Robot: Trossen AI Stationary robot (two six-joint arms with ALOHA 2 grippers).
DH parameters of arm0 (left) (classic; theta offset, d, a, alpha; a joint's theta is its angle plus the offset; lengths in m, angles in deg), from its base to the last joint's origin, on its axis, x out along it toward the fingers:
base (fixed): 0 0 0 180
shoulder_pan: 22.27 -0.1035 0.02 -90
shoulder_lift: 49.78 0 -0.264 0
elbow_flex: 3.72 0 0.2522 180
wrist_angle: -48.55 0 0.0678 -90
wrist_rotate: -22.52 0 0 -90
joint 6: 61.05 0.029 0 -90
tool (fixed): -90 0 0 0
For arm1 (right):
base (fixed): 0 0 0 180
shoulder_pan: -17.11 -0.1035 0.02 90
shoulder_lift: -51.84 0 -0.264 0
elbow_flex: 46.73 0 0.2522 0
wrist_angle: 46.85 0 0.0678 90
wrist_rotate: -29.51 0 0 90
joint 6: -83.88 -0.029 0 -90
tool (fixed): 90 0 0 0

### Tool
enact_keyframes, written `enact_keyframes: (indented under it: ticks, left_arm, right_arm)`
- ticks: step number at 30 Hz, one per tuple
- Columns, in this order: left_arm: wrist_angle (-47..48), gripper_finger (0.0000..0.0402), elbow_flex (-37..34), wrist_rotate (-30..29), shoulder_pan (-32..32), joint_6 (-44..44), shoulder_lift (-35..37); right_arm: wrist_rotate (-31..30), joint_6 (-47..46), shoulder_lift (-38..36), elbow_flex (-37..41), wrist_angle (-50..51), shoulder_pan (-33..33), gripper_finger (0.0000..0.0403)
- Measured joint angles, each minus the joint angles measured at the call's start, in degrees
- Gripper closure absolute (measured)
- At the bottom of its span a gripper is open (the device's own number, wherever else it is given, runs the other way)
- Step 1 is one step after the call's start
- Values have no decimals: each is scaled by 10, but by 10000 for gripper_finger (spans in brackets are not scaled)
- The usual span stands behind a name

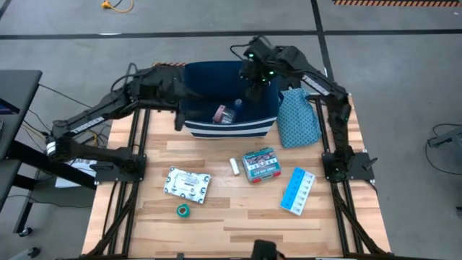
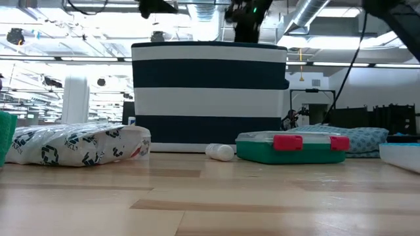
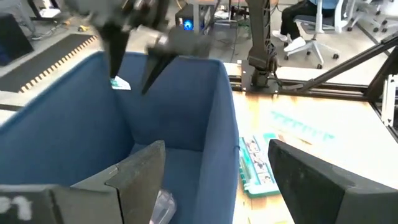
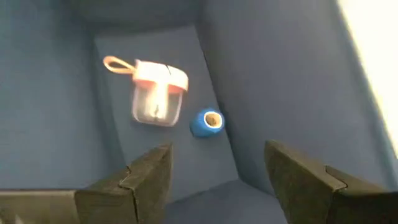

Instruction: Pick & place medical supplies in basket/bin

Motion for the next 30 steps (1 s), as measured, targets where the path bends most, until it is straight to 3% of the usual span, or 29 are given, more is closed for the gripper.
enact_keyframes:
  ticks: [7,14,20,30]
  left_arm:
    - [95,126,0,-2,0,-31,82]
    - [234,126,0,-3,14,-60,151]
    - [299,126,0,4,83,-85,204]
    - [301,126,-2,-43,198,-121,243]
  right_arm:
    - [0,-49,-72,0,9,-37,157]
    - [2,-95,-99,0,43,-97,157]
    - [2,-168,-97,0,72,-167,157]
    - [0,-266,-88,0,-56,-320,157]
